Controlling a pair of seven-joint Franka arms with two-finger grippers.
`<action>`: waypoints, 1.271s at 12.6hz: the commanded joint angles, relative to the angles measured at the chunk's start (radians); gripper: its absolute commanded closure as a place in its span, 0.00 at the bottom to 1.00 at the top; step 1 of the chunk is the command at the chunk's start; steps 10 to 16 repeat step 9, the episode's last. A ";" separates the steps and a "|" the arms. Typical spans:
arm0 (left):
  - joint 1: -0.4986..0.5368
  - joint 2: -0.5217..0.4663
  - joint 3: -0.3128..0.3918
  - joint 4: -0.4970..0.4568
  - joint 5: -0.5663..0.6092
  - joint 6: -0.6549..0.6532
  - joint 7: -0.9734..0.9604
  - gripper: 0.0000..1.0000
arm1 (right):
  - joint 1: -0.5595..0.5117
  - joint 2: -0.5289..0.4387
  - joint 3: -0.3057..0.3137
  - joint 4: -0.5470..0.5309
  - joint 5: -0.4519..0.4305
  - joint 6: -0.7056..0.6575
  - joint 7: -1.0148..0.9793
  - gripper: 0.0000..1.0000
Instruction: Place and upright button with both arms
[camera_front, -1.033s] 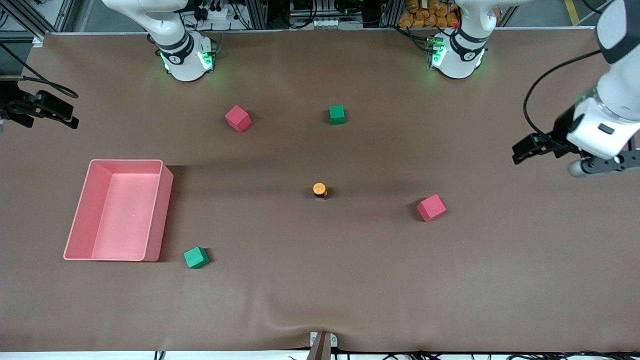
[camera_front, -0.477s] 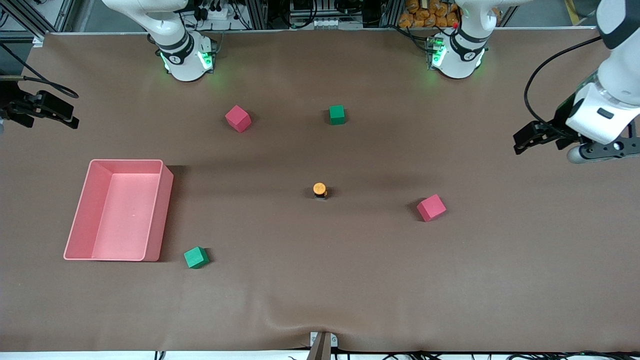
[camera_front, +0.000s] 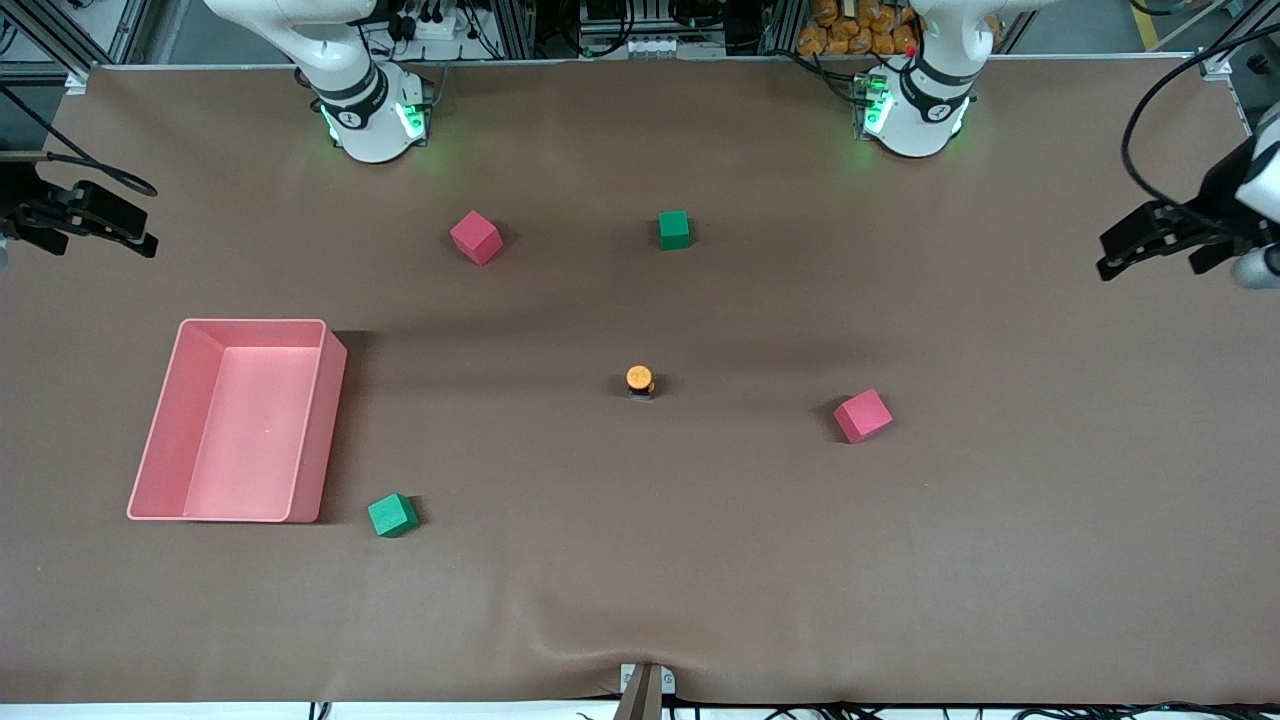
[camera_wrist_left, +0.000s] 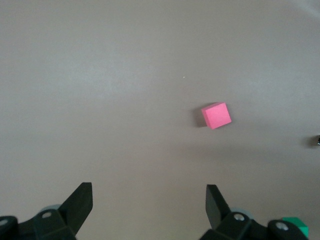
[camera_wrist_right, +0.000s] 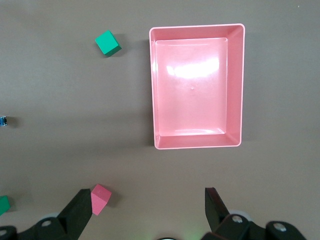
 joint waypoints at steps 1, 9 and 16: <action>0.004 0.006 0.001 0.054 0.009 -0.072 0.018 0.00 | -0.017 -0.012 0.012 -0.012 0.001 -0.001 -0.012 0.00; 0.004 0.008 0.005 0.049 0.023 -0.093 0.025 0.00 | -0.016 -0.012 0.010 -0.012 0.001 -0.002 -0.012 0.00; 0.004 0.008 0.005 0.049 0.023 -0.093 0.025 0.00 | -0.016 -0.012 0.010 -0.012 0.001 -0.002 -0.012 0.00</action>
